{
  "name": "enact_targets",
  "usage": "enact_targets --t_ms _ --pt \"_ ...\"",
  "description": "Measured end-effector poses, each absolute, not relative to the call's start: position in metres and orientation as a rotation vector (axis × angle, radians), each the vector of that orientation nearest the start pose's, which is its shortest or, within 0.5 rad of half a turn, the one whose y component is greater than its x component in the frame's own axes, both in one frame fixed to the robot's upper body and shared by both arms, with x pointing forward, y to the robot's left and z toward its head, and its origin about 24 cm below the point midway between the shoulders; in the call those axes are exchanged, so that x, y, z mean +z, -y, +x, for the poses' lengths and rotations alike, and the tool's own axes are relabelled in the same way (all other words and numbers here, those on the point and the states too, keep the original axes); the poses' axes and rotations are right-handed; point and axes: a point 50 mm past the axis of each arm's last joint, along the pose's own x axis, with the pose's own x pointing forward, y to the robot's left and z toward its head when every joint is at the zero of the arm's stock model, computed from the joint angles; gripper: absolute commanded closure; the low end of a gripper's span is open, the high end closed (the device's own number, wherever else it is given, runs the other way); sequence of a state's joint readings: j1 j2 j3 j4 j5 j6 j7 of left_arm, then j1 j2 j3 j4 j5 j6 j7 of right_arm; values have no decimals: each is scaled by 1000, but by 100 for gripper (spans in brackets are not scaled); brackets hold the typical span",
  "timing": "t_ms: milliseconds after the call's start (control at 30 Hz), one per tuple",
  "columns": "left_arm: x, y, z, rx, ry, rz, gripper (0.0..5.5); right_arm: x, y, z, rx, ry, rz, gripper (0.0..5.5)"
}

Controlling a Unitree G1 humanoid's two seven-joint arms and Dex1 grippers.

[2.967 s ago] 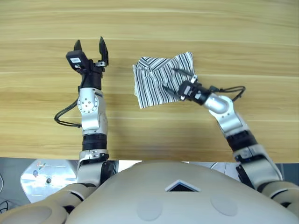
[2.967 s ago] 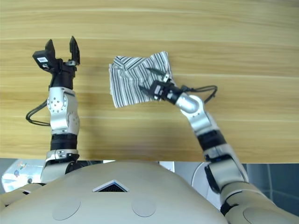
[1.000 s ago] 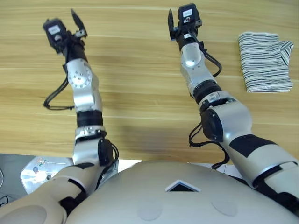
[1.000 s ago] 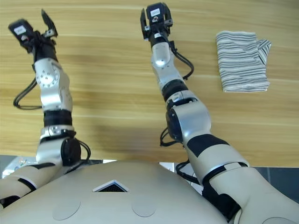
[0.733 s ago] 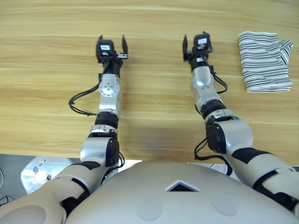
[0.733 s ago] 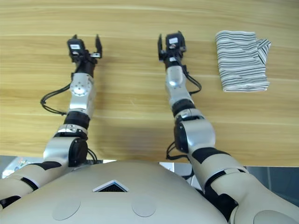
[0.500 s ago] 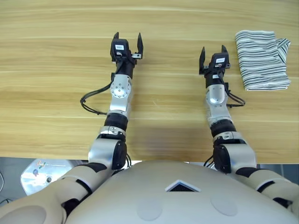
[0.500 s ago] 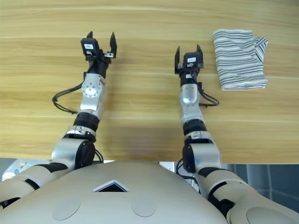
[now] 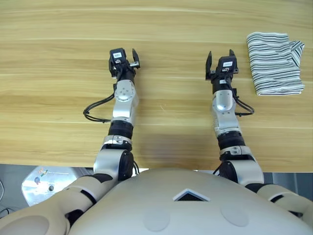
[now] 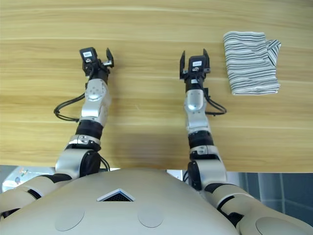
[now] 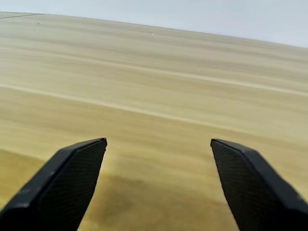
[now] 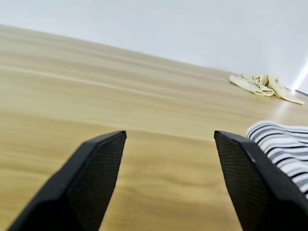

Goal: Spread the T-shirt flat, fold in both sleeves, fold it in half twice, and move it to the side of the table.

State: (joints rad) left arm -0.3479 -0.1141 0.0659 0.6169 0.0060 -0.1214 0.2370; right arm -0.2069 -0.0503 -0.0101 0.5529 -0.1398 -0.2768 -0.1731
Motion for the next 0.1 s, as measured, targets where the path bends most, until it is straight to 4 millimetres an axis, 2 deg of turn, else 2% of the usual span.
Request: enact_targets --t_ms 100 --pt "4 -110 306 172 -177 -81 148 -7 155 281 -111 -89 -199 212"
